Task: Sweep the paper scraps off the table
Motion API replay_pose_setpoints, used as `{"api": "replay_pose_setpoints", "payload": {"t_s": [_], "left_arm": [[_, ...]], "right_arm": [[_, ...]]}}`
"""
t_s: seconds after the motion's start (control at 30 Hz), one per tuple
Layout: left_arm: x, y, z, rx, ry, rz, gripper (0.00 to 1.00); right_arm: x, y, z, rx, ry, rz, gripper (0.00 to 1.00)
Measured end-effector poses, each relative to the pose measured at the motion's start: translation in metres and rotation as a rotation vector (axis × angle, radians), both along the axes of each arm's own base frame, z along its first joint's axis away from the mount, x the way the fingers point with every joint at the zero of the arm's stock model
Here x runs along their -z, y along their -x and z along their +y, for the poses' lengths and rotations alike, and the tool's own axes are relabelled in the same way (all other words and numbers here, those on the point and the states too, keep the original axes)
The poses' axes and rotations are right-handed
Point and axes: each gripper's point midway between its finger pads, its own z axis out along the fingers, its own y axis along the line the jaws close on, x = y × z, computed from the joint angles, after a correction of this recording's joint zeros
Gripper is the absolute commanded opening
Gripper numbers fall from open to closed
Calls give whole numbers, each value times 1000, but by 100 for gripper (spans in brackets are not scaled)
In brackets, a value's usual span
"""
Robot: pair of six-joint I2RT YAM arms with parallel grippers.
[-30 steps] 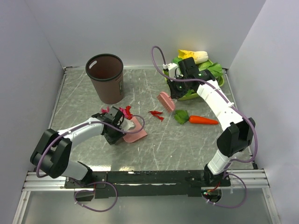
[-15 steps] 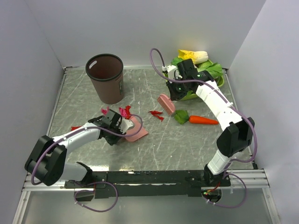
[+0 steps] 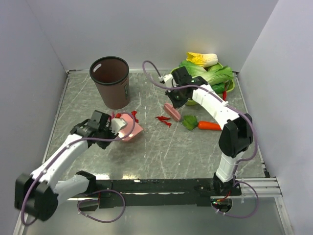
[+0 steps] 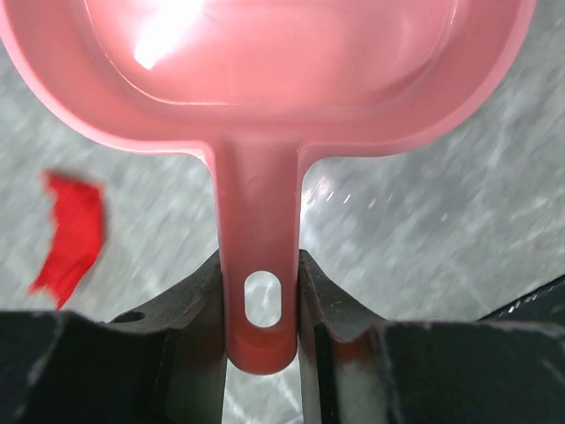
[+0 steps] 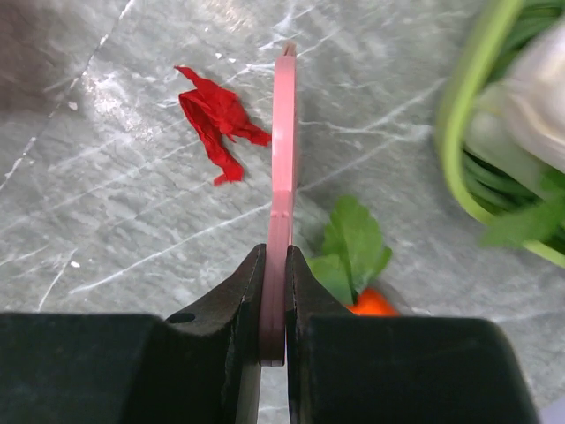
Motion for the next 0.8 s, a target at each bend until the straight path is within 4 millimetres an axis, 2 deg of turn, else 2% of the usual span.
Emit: {"api": "replay_pose_setpoints", "payload": {"t_s": [0.13, 0.27, 0.33, 0.4, 0.47, 0.57, 0.63, 0.7, 0.8], "left_arm": [[-23, 9, 22, -44, -20, -82, 1], [-37, 19, 47, -118, -64, -133, 1], [-42, 25, 63, -168, -103, -149, 1], [-50, 29, 76, -230, -136, -173, 1], [-64, 28, 86, -295, -150, -212, 1], [-94, 21, 100, -407, -140, -297, 1], [-110, 17, 105, -459, -127, -342, 1], [-120, 14, 108, -483, -122, -365, 1], [-126, 11, 111, -497, -130, -375, 1]], "right_arm": [[16, 13, 19, -59, -8, 66, 0], [4, 38, 49, -129, -97, 108, 0], [-10, 45, 62, -149, -152, 111, 0], [-32, 43, 73, -154, -222, 98, 0], [-56, 38, 85, -158, -302, 84, 0], [-93, 33, 114, -181, -471, 91, 0], [-102, 34, 133, -198, -578, 154, 0], [-96, 36, 148, -200, -641, 242, 0], [-65, 35, 165, -166, -686, 405, 0]]}}
